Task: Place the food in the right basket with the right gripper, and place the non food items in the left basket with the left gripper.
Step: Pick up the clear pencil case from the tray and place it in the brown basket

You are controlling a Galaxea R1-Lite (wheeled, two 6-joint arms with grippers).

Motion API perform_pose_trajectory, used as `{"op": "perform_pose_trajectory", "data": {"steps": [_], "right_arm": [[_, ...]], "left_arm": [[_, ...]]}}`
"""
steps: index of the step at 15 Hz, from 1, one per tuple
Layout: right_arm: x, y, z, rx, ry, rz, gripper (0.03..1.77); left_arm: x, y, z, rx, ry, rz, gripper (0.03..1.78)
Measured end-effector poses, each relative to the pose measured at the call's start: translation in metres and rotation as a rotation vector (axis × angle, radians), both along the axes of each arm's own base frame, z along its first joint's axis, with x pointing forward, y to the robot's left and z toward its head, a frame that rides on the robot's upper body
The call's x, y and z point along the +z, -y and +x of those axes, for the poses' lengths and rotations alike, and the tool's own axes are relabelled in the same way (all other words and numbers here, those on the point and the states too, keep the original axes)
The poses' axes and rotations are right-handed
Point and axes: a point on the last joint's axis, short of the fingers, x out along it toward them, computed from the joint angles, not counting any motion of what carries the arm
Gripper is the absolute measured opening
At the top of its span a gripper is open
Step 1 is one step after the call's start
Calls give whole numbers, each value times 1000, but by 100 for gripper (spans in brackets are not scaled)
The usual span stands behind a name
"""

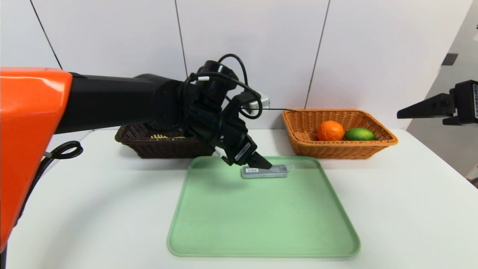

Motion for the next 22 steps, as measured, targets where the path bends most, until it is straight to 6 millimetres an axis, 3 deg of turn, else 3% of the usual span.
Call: {"op": "perform_pose_trajectory", "data": {"steps": [5,22], "right_arm": [[-3,1,-5,0,-5,-1,169],[-13,1,-5,0,-39,-6,169]], "left_arm": [[-33,16,15,-7,-24,23,169],[-84,42,32,-36,-51,38,169]]}}
